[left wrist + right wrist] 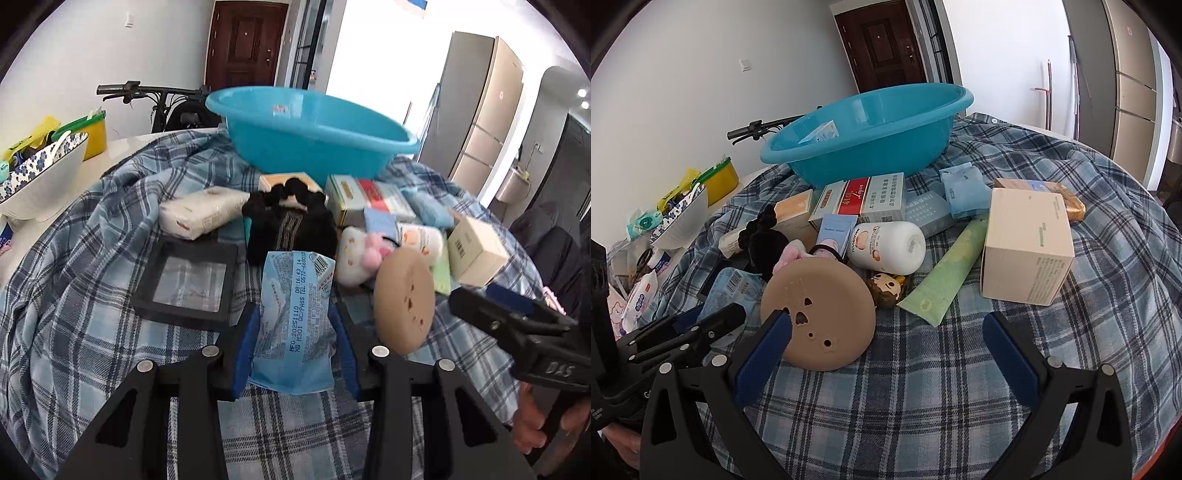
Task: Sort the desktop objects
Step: 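Grasp the light-blue plastic packet with the left tool, then grasp the round tan bear-face pad with the right tool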
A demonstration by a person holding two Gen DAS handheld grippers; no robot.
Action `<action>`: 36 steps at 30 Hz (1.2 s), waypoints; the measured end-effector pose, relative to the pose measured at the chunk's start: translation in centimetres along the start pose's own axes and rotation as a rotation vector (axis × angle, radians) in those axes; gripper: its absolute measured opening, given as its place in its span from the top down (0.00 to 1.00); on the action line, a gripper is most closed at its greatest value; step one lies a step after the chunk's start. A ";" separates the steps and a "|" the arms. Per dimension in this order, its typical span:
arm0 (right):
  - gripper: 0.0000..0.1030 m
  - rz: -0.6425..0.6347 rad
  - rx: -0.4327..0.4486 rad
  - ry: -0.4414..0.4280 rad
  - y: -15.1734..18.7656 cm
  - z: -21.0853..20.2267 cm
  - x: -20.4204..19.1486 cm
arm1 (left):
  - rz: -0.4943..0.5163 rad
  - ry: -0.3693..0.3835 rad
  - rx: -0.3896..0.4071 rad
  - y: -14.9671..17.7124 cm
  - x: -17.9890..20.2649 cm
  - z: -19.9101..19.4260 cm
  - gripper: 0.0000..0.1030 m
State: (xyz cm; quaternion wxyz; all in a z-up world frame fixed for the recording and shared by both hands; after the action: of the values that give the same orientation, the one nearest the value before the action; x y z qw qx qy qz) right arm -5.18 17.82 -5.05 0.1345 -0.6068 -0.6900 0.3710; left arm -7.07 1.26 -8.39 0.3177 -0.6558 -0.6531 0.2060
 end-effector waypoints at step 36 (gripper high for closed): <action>0.24 -0.037 -0.069 -0.129 0.0 3.9 -3.1 | -0.037 -0.018 -0.023 0.4 -1.8 0.0 0.59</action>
State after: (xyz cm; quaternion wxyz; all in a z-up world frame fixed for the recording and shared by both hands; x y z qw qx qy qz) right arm -6.89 13.55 -6.92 0.0754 -0.5731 -0.7207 0.3828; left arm -6.87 -0.53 -8.91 0.3080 -0.6454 -0.6703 0.1982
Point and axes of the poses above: each gripper's, at about its wrist camera, not at the fingertips, and z roughly the way its jaws point, x to its right, y to its underside, the point moved 5 cm from there along z, roughly the way its jaws point, and after that the axes turned 2 degrees about -y, right-handed, at the moved point
